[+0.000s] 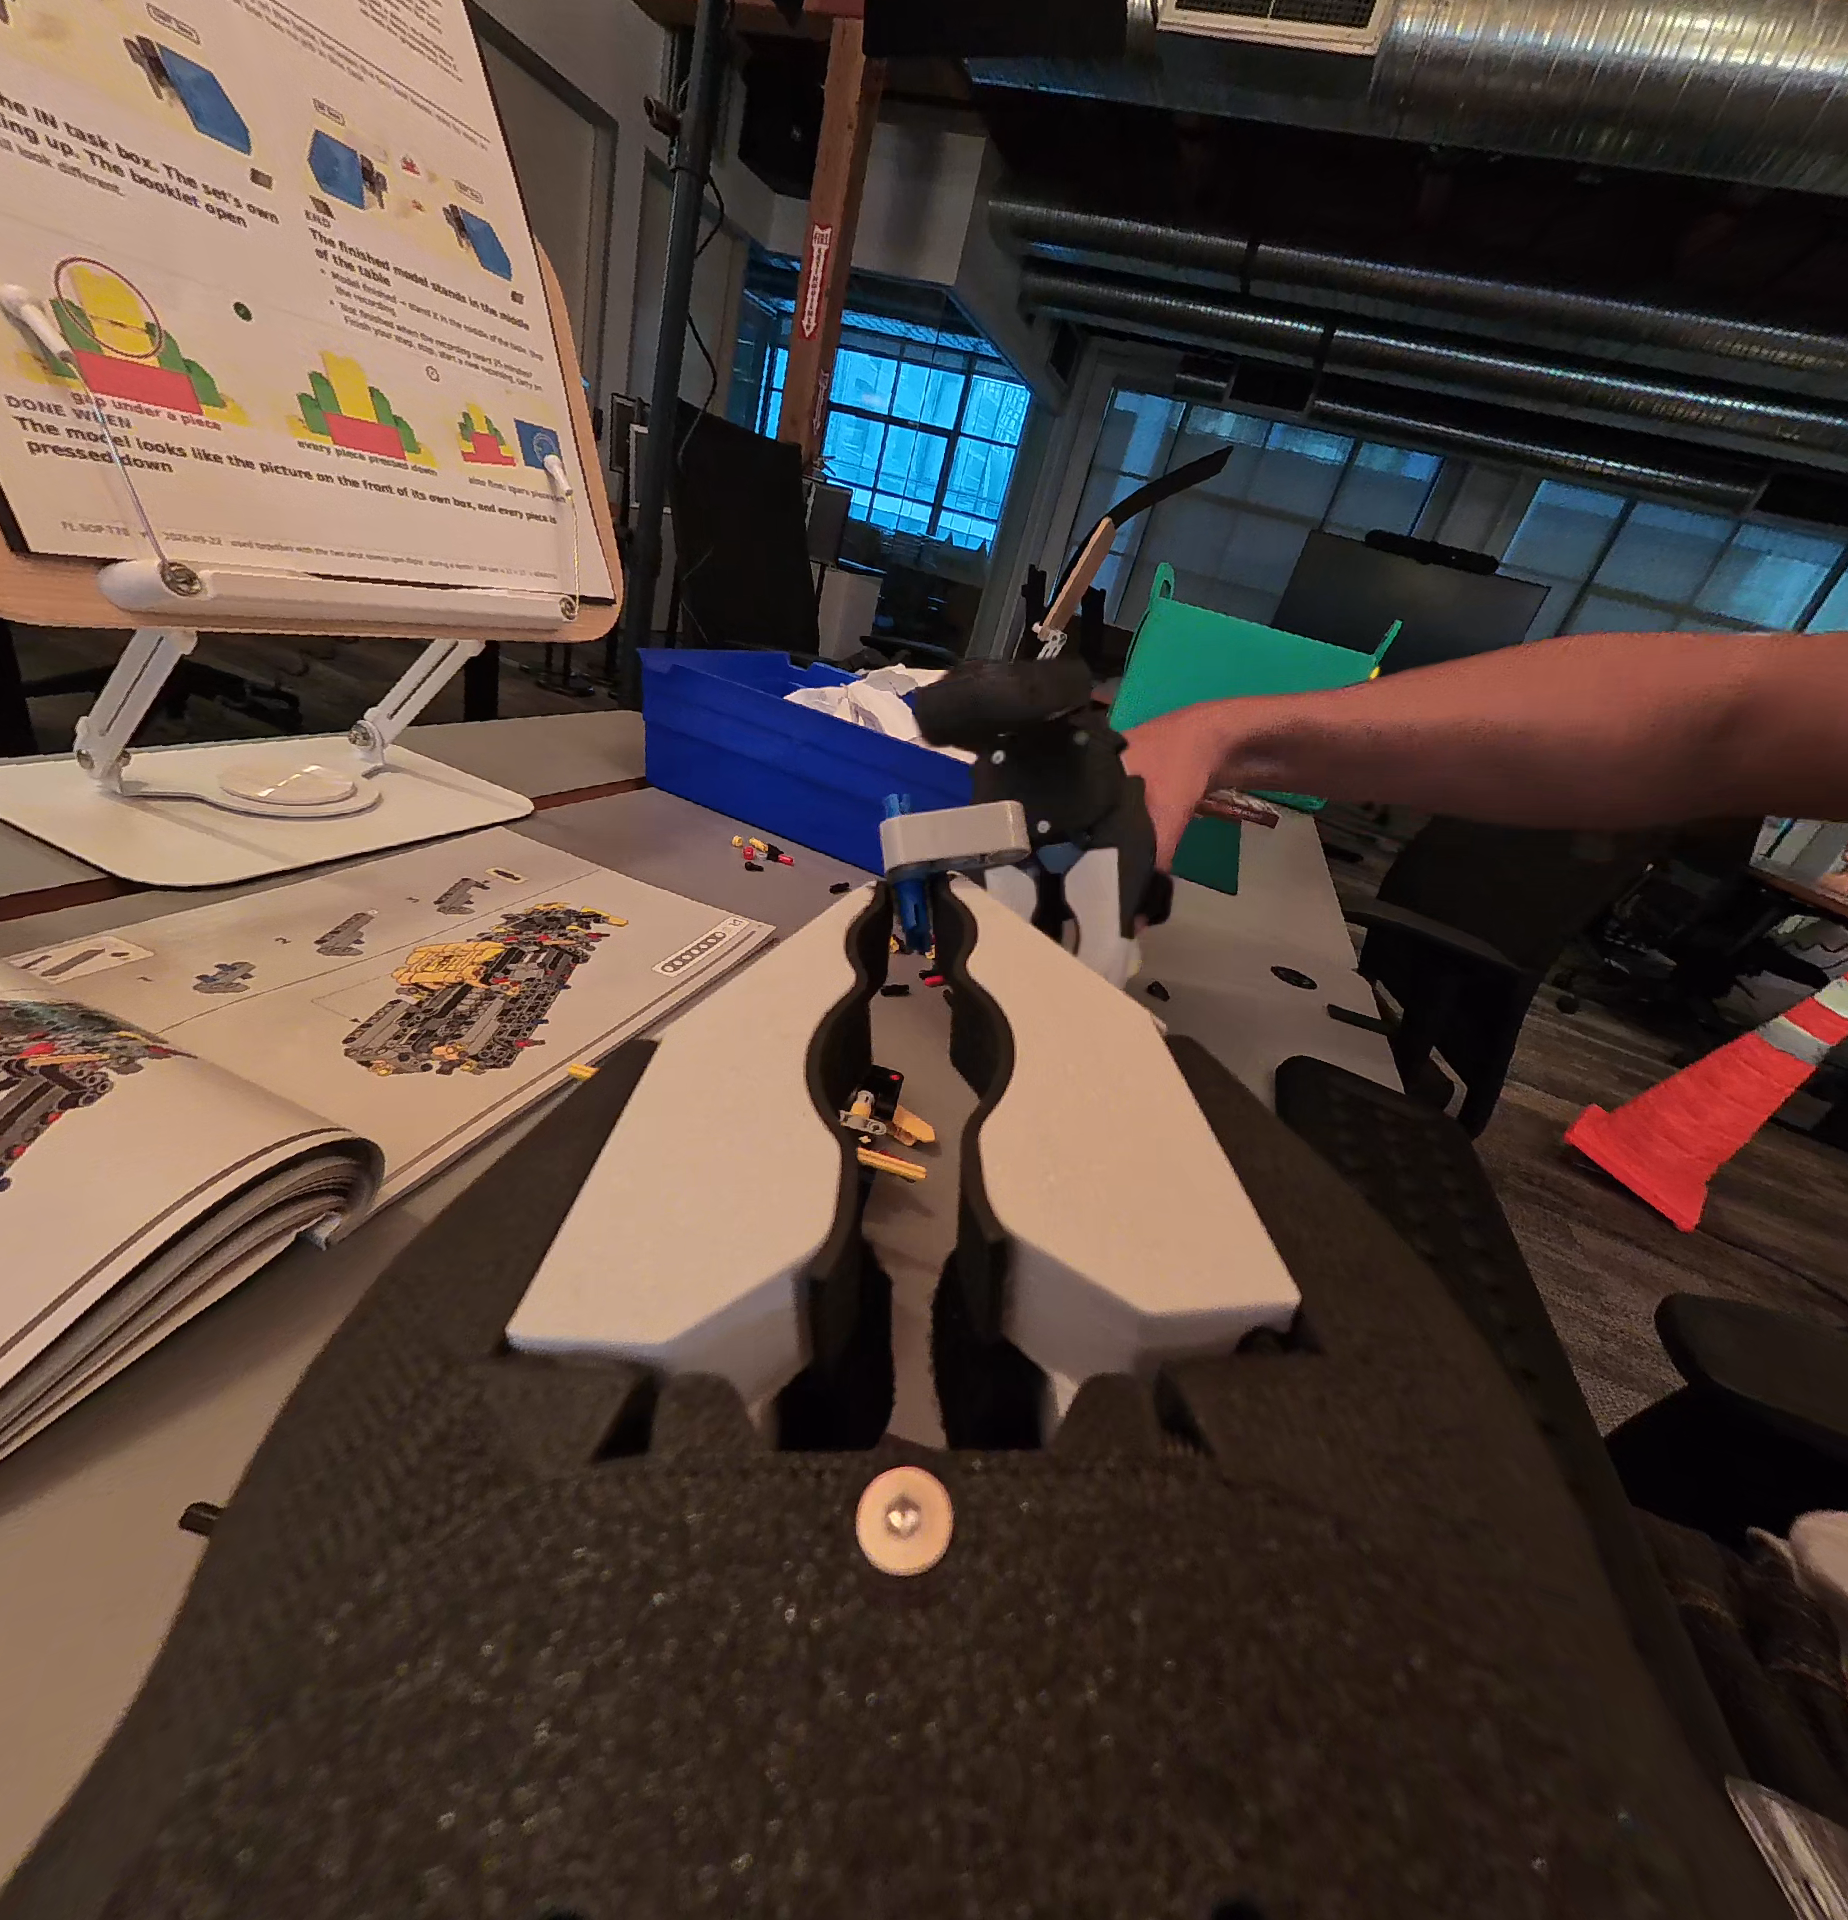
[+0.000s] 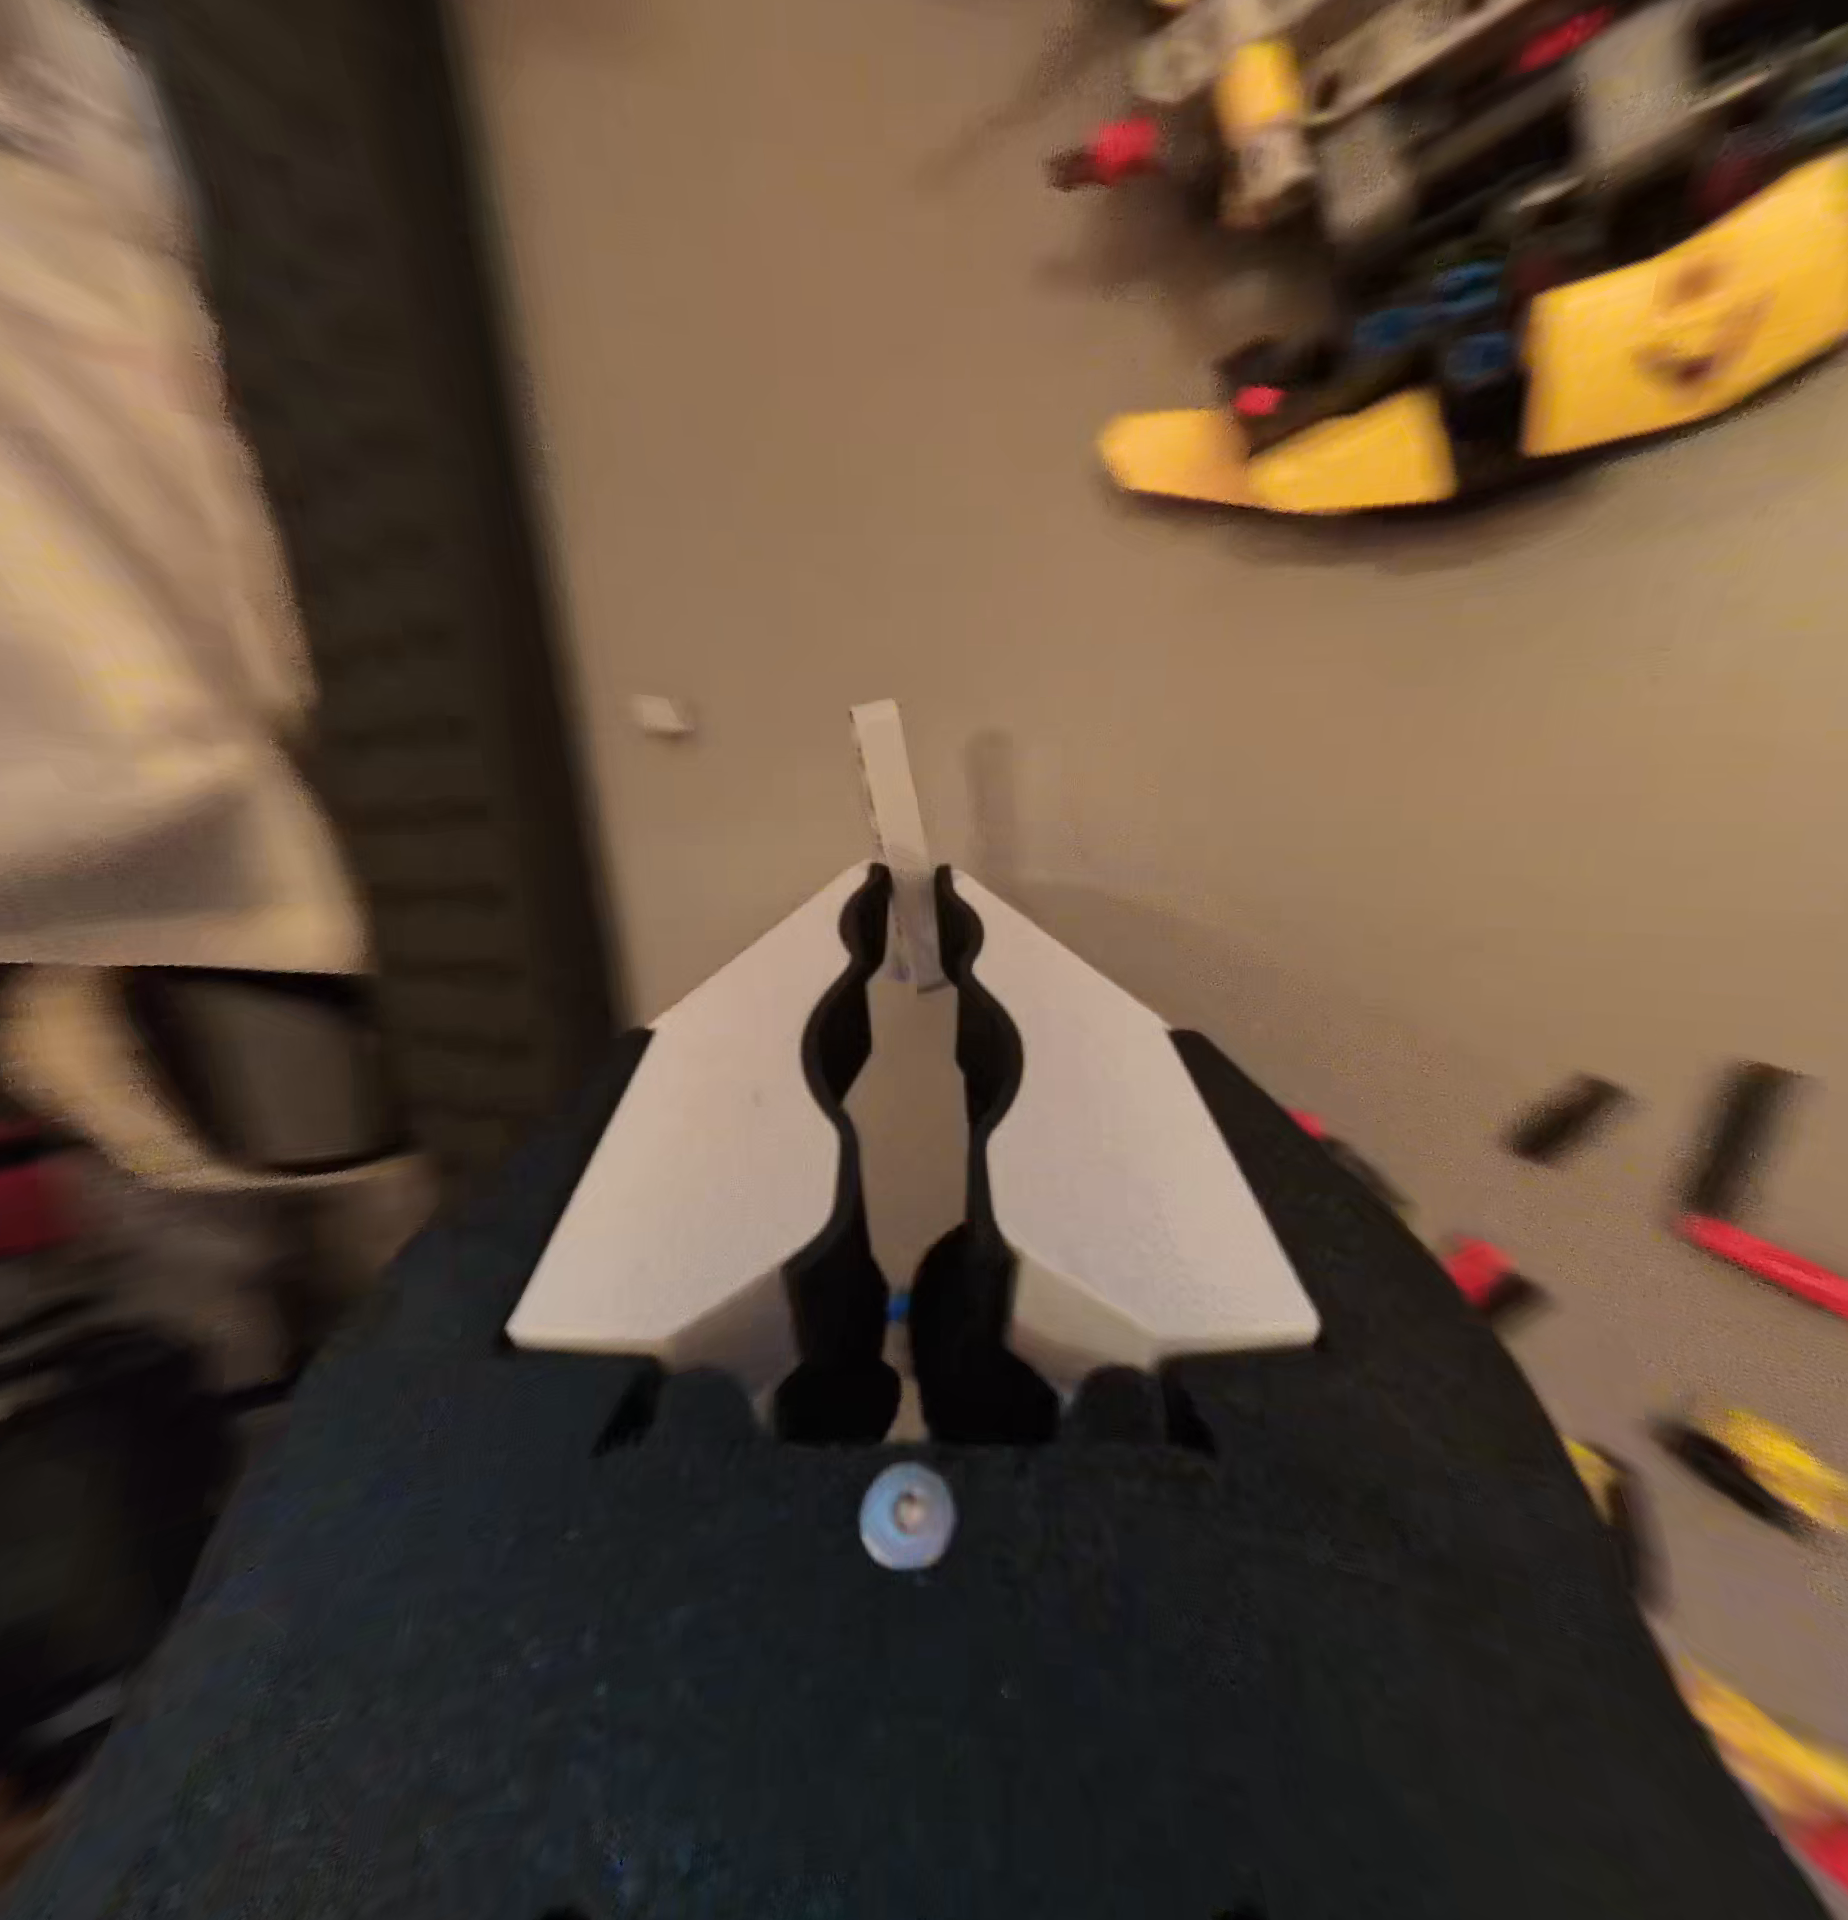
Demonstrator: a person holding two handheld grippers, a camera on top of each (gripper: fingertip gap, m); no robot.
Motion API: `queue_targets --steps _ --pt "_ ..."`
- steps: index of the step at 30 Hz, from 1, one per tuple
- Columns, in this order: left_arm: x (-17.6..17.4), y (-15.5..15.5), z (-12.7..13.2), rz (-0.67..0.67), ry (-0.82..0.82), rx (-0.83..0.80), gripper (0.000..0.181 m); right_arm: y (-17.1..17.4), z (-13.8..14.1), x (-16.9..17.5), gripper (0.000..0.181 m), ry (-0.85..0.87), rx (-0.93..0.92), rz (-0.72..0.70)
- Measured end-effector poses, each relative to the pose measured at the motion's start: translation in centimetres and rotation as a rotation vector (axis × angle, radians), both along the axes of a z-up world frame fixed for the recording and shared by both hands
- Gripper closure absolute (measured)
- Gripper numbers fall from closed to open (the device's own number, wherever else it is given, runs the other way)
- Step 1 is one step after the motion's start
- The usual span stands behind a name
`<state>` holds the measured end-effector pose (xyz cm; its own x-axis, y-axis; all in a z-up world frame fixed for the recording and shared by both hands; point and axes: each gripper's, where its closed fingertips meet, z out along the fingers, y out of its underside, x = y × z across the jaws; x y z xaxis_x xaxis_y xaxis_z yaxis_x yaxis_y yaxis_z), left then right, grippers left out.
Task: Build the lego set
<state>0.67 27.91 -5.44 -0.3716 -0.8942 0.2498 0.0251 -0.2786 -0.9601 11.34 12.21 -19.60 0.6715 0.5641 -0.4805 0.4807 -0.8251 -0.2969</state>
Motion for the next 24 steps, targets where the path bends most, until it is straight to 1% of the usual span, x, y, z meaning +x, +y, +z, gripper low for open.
queue_targets --steps 1,2,4,8,12,18,22,24 --pt "0.0 0.0 0.0 -0.002 0.000 0.000 0.174 -0.7 0.8 -1.1 0.173 0.099 -0.089 -0.011" --pt "0.0 -0.1 0.0 -0.005 0.000 0.000 0.174 -1.4 0.6 -1.3 0.173 0.105 -0.151 0.006" --pt "0.0 -0.1 0.0 -0.006 0.000 0.002 0.174 -2.6 -1.0 -0.6 0.173 -0.012 -0.225 0.061" --pt "0.0 -0.1 0.0 -0.006 -0.001 0.000 0.174 -2.8 -1.6 -1.6 0.173 -0.037 -0.277 0.104" --pt "0.0 -0.1 0.0 -0.007 -0.002 -0.001 0.174 -2.3 -1.6 -1.2 0.172 -0.093 -0.256 0.120" --pt "0.0 -0.2 0.0 -0.009 -0.003 0.001 0.174 -2.1 -1.3 -1.1 0.163 -0.074 -0.252 0.108" --pt "0.0 -0.1 0.0 -0.008 -0.003 -0.001 0.174 -2.0 -1.3 -0.3 0.160 -0.157 -0.177 0.130" --pt "-0.1 -0.1 0.1 -0.009 -0.003 -0.003 0.174 -1.9 -1.0 -0.5 0.155 -0.198 -0.102 0.138"
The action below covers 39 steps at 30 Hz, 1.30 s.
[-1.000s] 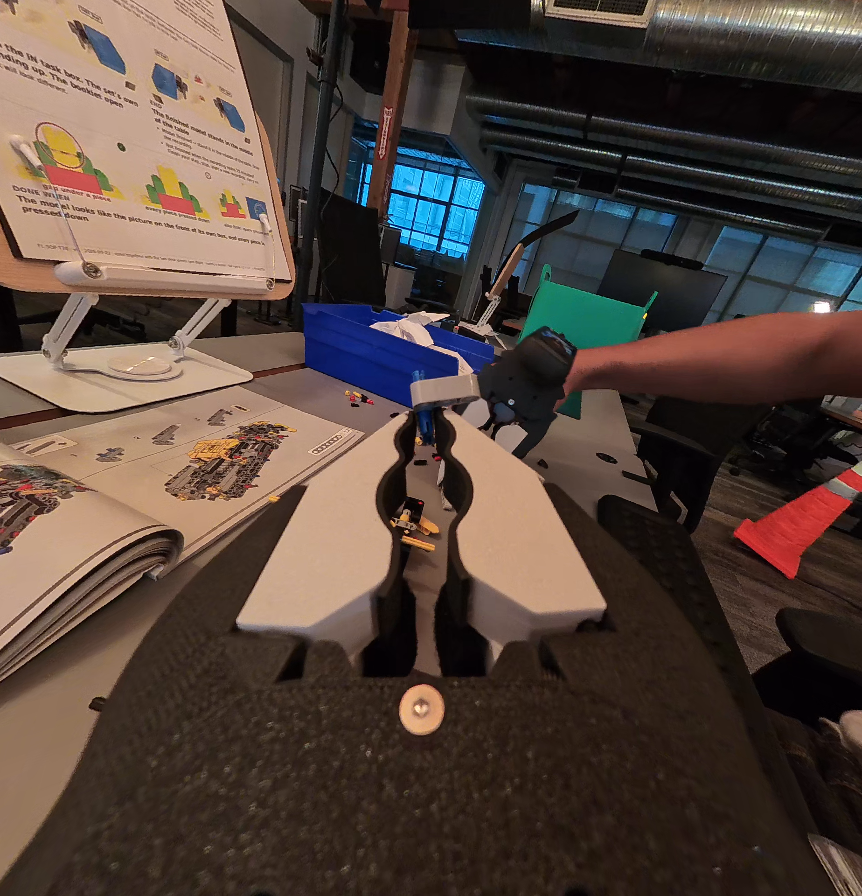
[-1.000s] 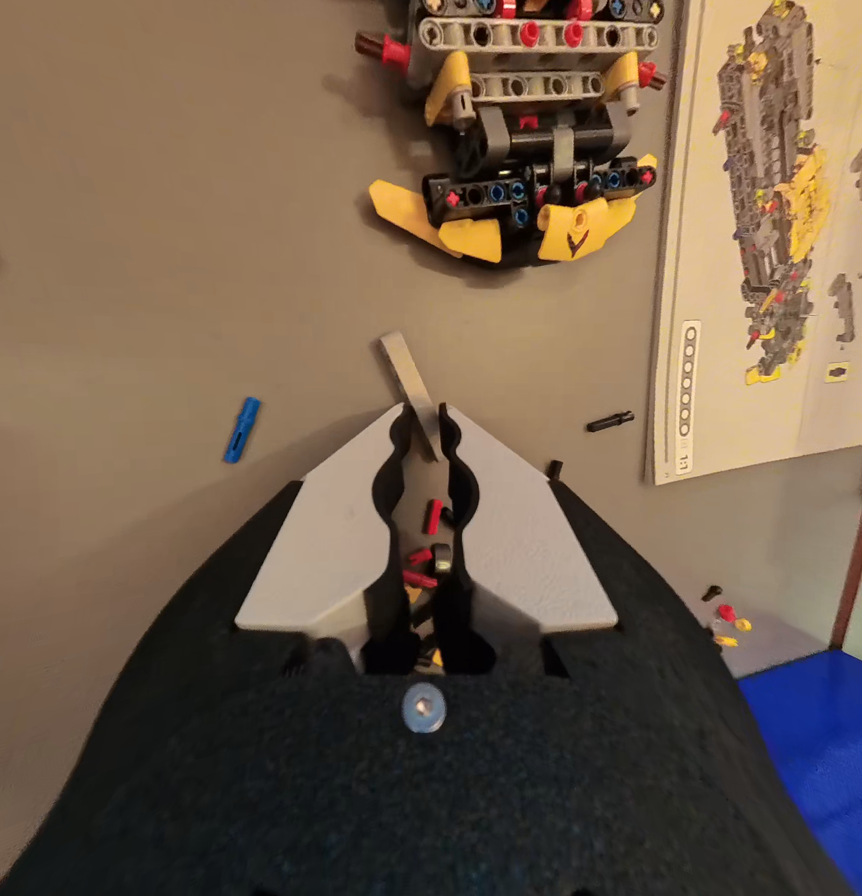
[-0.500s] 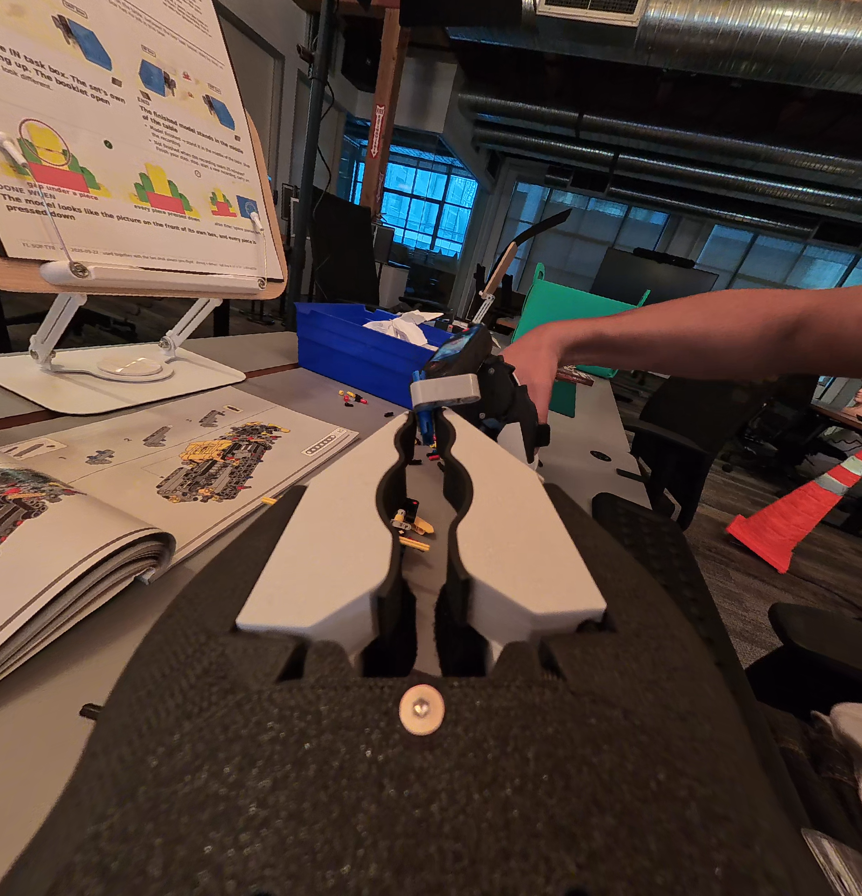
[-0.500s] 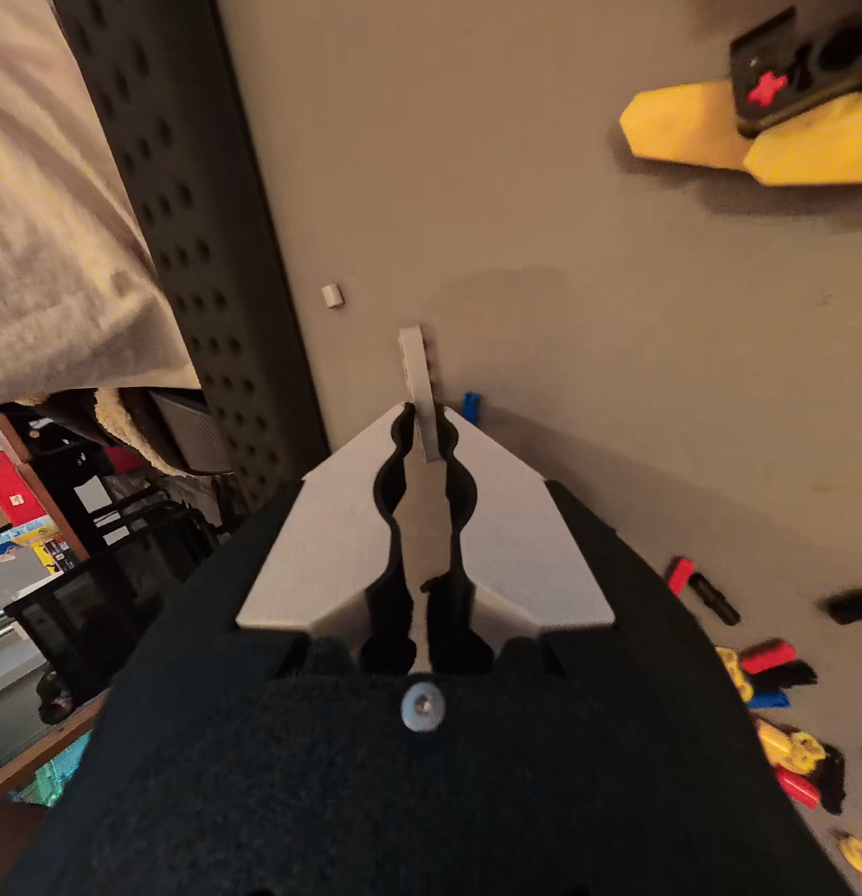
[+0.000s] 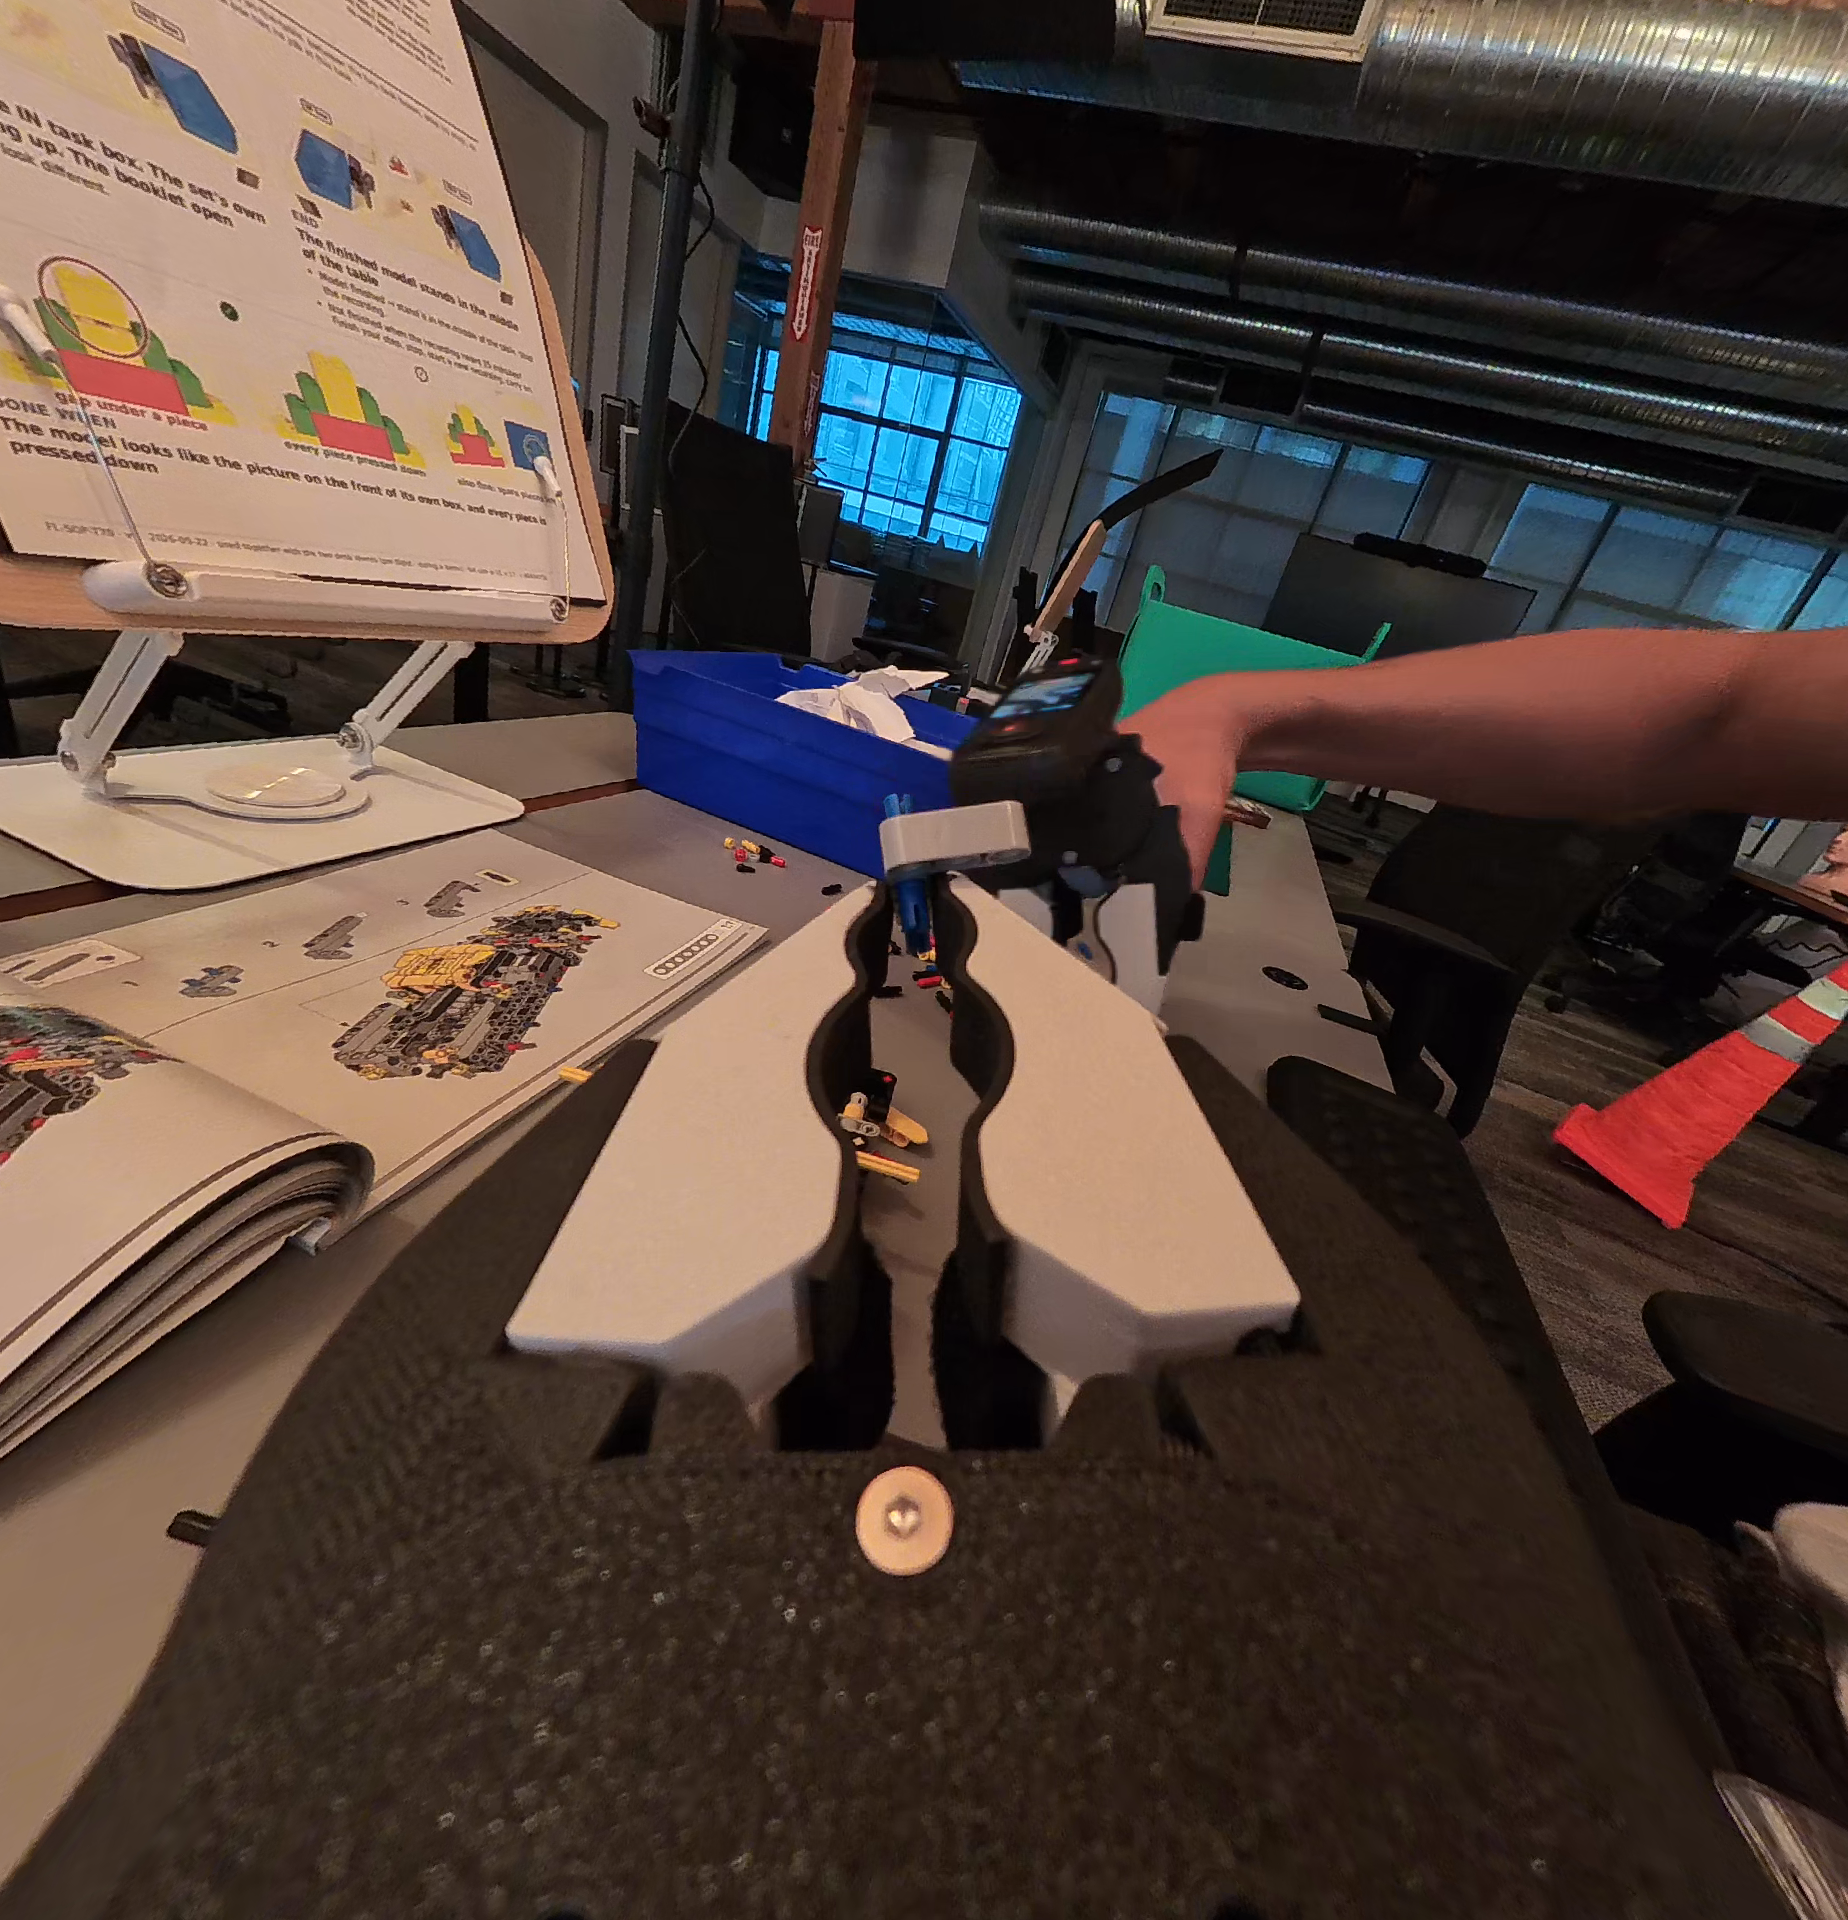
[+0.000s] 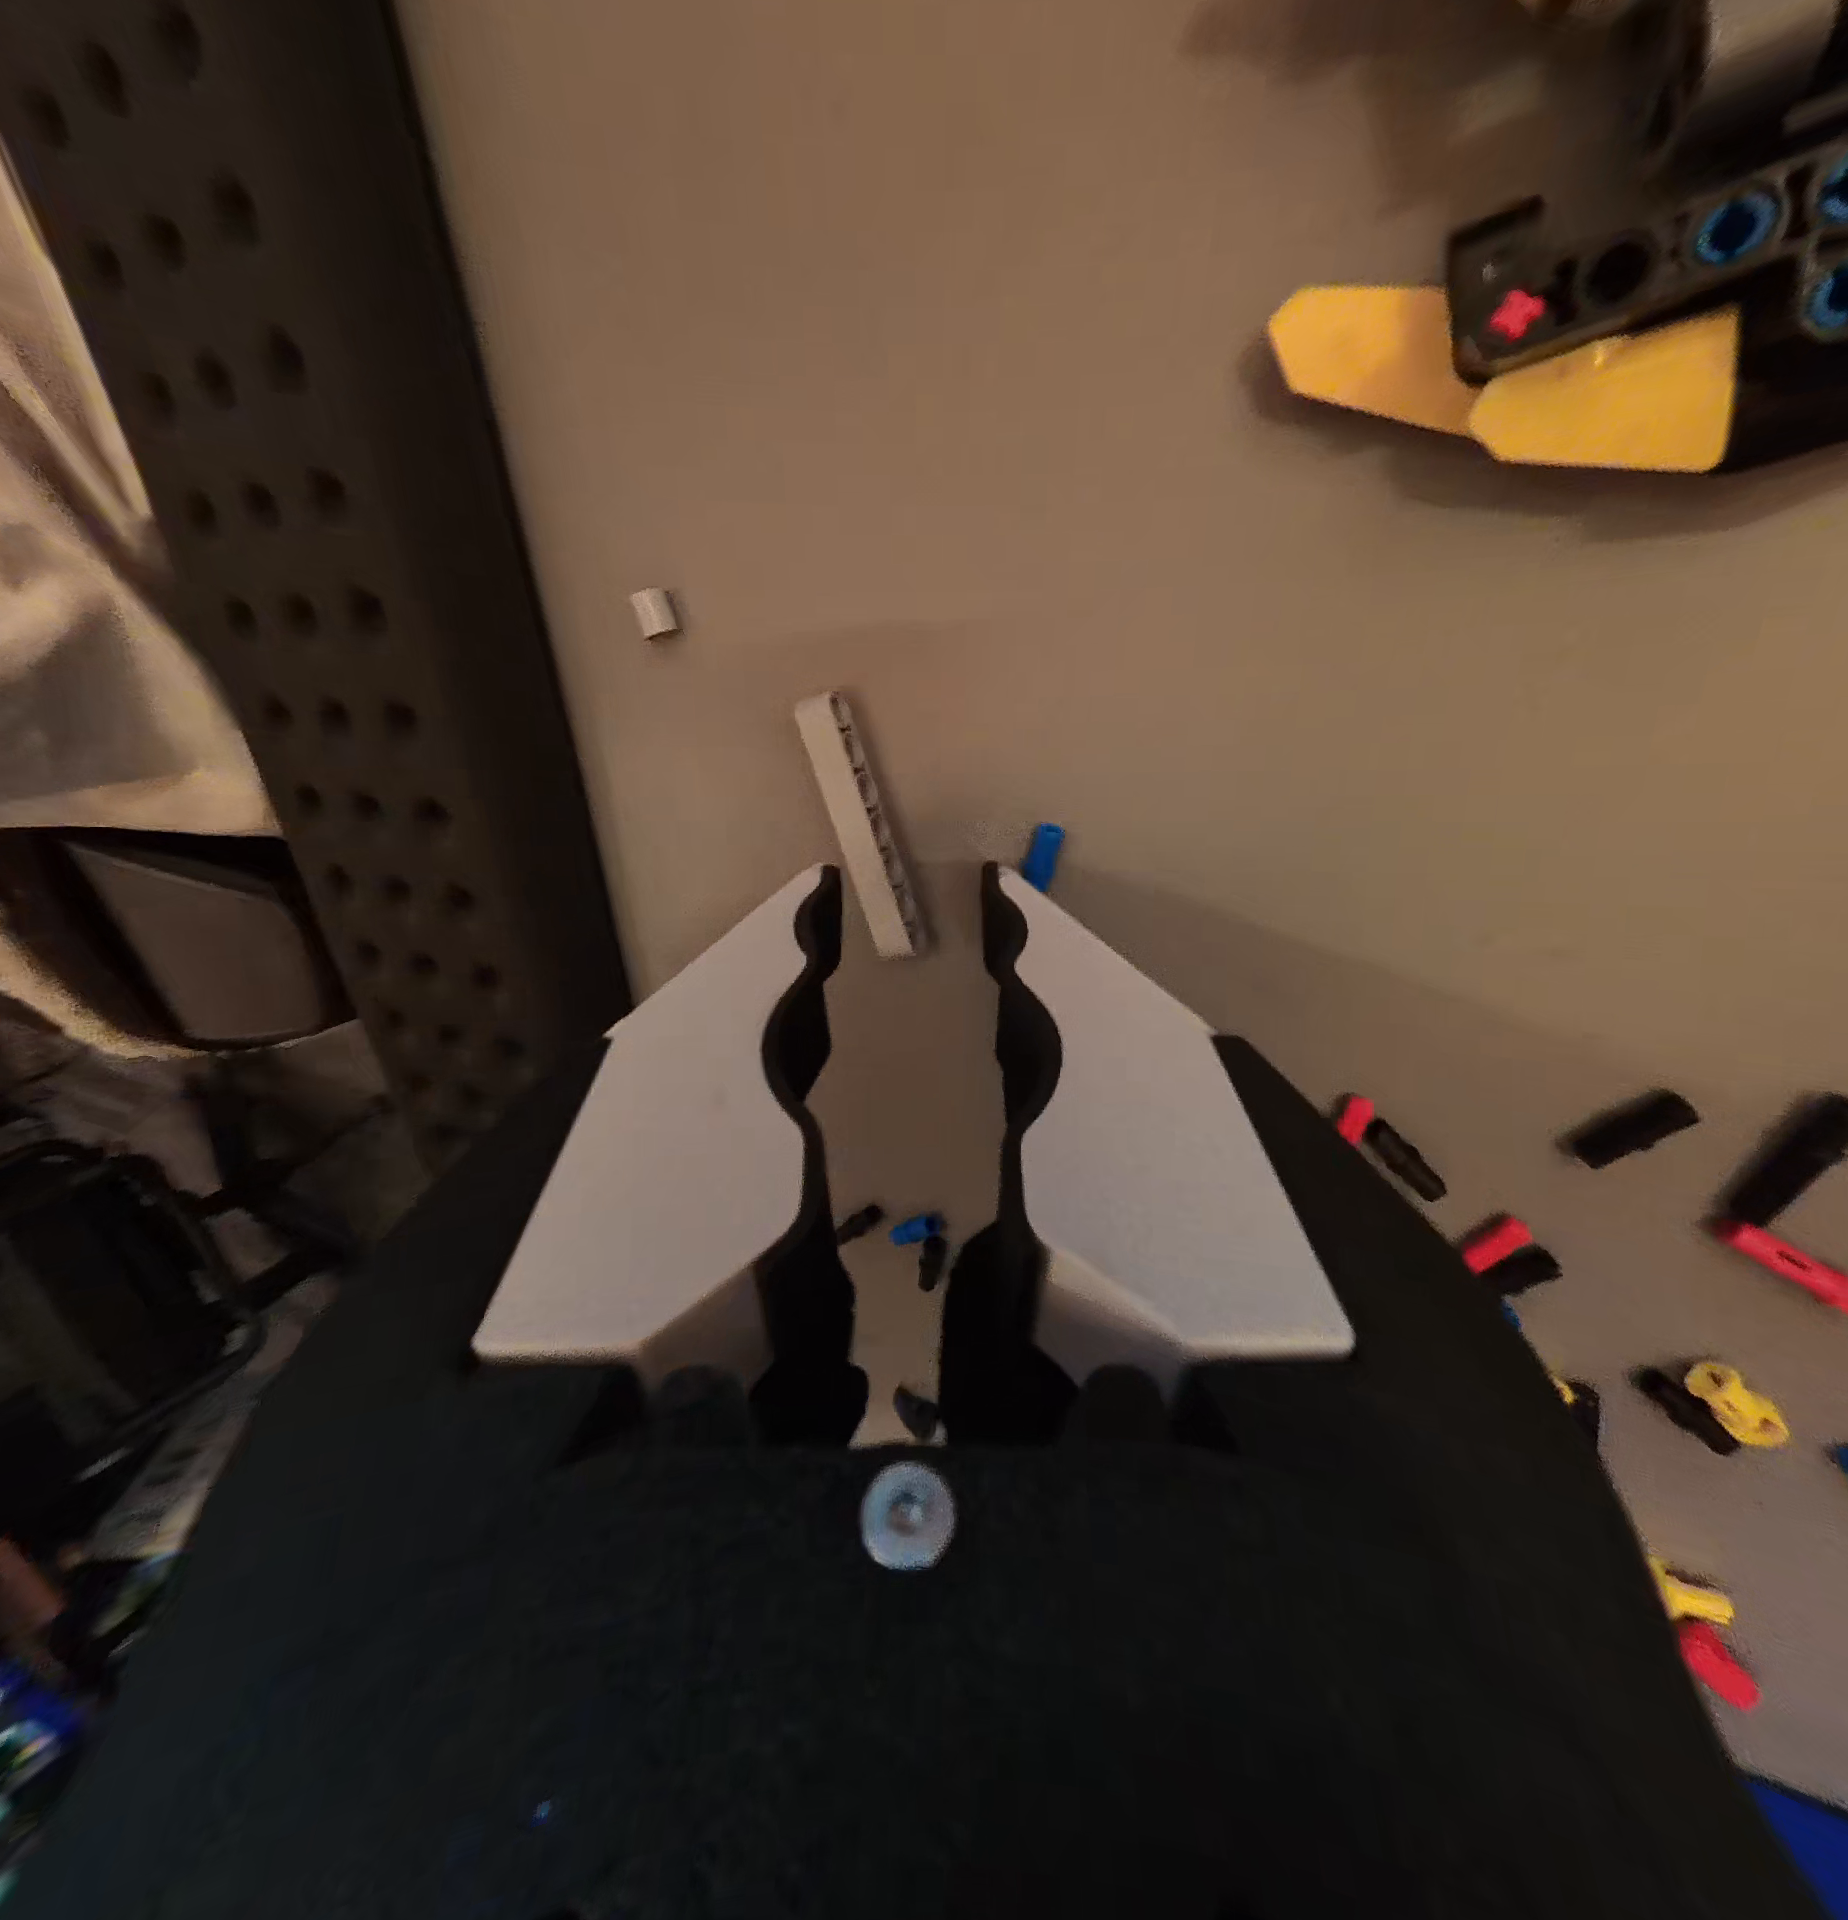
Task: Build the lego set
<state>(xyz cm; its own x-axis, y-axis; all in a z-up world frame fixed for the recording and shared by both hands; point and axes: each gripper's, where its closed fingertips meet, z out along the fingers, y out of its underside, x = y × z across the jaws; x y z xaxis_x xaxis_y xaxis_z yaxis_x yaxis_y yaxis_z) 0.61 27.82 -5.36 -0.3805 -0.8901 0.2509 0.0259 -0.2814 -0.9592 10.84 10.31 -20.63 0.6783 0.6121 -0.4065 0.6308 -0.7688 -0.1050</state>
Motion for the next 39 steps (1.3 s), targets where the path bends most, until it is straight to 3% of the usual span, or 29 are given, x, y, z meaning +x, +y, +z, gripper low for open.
queue_targets --steps 3,7,15,18,21,23,34,39 --pt "0.0 -0.2 0.0 -0.006 -0.001 -0.001 0.174 -0.1 0.1 -0.5 0.160 0.003 0.136 0.017" --pt "0.1 -0.4 0.0 -0.012 0.002 0.005 0.174 -0.5 0.1 -0.6 0.165 0.104 0.200 -0.062" --pt "0.1 -0.3 -0.2 -0.005 0.008 0.011 0.174 1.0 -0.1 0.7 0.174 -0.179 0.479 0.113" --pt "0.1 -0.2 -0.2 0.002 0.008 0.013 0.174 3.4 1.2 3.7 0.174 -0.463 0.698 0.186" --pt "0.1 -0.2 -0.2 0.000 0.007 0.014 0.174 5.1 2.0 7.3 0.174 -0.890 0.920 0.447" --pt "0.2 -0.4 -0.3 -0.001 0.010 0.020 0.174 5.3 1.6 8.3 0.174 -1.041 0.958 0.598" --pt "0.2 -0.3 -0.3 0.000 0.010 0.019 0.174 4.5 0.3 8.7 0.169 -1.016 0.941 0.620" --pt "0.1 -0.3 -0.2 0.001 0.008 0.015 0.174 4.0 0.3 8.2 0.165 -0.929 0.936 0.540"
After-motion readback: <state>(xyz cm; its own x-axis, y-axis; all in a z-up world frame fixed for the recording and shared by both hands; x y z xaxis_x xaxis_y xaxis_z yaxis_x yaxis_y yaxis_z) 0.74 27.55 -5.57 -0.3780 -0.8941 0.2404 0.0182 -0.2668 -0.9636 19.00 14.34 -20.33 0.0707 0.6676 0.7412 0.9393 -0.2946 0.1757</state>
